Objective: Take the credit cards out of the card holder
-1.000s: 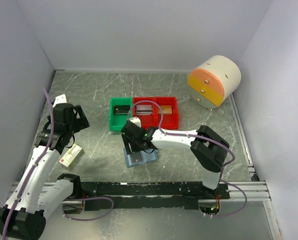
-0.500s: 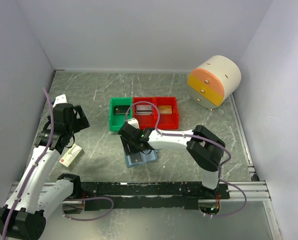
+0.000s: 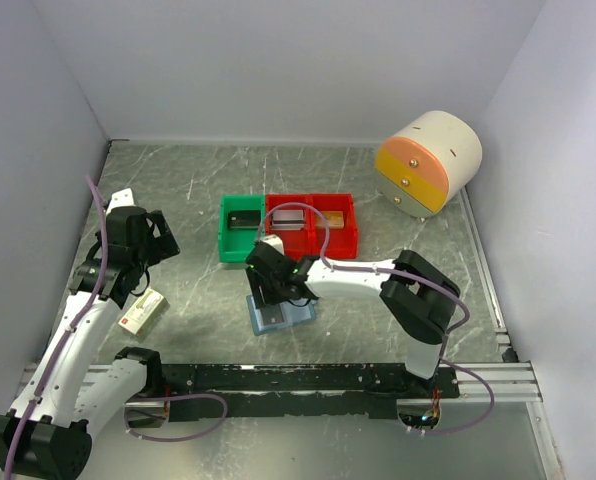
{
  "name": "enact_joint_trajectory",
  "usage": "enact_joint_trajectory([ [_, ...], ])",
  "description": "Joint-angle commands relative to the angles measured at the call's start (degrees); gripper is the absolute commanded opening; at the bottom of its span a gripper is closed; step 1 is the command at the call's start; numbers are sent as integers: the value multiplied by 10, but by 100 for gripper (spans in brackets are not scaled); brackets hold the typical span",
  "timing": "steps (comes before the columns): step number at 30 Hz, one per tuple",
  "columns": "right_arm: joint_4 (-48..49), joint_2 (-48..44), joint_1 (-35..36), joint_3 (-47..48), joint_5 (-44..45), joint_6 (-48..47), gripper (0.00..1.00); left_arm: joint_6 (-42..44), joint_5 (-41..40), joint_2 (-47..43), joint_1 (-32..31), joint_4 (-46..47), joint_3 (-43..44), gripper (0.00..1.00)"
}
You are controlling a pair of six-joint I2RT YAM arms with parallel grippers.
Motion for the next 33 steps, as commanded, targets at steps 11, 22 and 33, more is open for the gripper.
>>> enact_joint_trajectory([
  [11, 89, -29, -38, -83, -88, -8, 59, 0, 75, -3, 5, 15, 1, 98],
  [22, 101, -28, -42, -90, -96, -8, 60, -161, 445, -66, -33, 176, -162, 86],
  [33, 108, -33, -42, -95, -94, -7, 60, -282, 267, -42, -289, 214, -248, 58],
])
